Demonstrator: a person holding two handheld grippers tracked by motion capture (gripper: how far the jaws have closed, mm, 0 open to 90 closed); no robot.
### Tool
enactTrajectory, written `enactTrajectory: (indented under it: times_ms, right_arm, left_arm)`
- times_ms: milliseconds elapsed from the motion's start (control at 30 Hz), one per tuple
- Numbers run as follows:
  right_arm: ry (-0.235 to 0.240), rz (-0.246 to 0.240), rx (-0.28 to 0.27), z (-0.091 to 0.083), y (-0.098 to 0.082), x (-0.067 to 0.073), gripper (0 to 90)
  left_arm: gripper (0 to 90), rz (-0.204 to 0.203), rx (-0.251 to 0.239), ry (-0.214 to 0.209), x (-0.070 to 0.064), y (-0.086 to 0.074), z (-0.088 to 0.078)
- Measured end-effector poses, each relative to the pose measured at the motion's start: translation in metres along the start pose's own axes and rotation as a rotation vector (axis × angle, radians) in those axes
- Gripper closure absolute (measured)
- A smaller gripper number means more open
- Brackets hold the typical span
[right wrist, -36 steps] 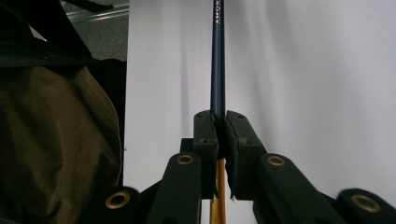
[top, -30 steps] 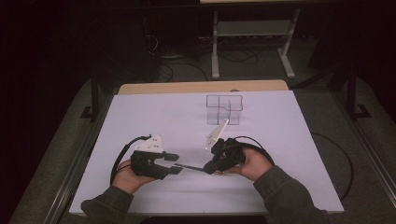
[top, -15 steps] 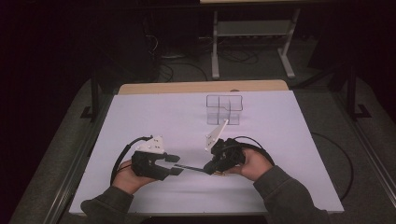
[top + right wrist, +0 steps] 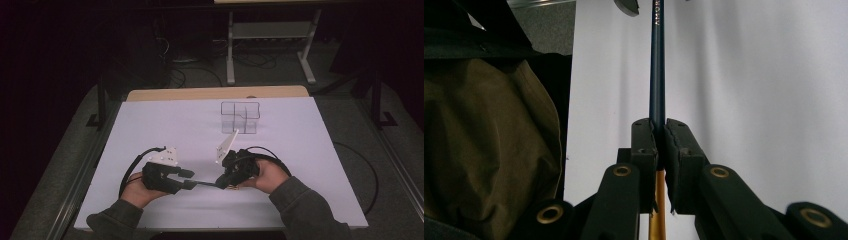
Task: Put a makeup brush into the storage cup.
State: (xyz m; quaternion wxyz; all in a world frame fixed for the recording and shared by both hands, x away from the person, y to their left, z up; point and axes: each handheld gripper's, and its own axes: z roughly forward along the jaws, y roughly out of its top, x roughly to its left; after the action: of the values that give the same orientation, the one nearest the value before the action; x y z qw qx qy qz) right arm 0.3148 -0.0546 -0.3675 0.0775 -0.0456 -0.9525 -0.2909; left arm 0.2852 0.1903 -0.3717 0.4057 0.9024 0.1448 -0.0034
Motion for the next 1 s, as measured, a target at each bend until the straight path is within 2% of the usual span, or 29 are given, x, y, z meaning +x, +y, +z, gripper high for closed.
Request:
enactTrajectory:
  times_ms: [400,567,700,1000]
  right_arm:
    - [0.021,-0.019,0.024,0.003,0.005,0.002,82.8]
    - [0.028,-0.034,0.03,0.002,0.007,0.004,82.8]
    - [0.031,-0.045,0.036,0.002,0.01,0.005,82.8]
    - [0.035,-0.06,0.055,0.006,0.013,0.006,82.8]
  left_arm:
    - [67.1,0.013,0.05,-0.052,0.0,0.001,0.006]
    - [69.4,0.002,0.056,-0.067,-0.001,0.001,0.008]
    - [69.6,0.008,0.058,-0.076,-0.001,0.001,0.008]
    - [79.2,0.016,0.075,-0.112,-0.002,0.0,0.01]
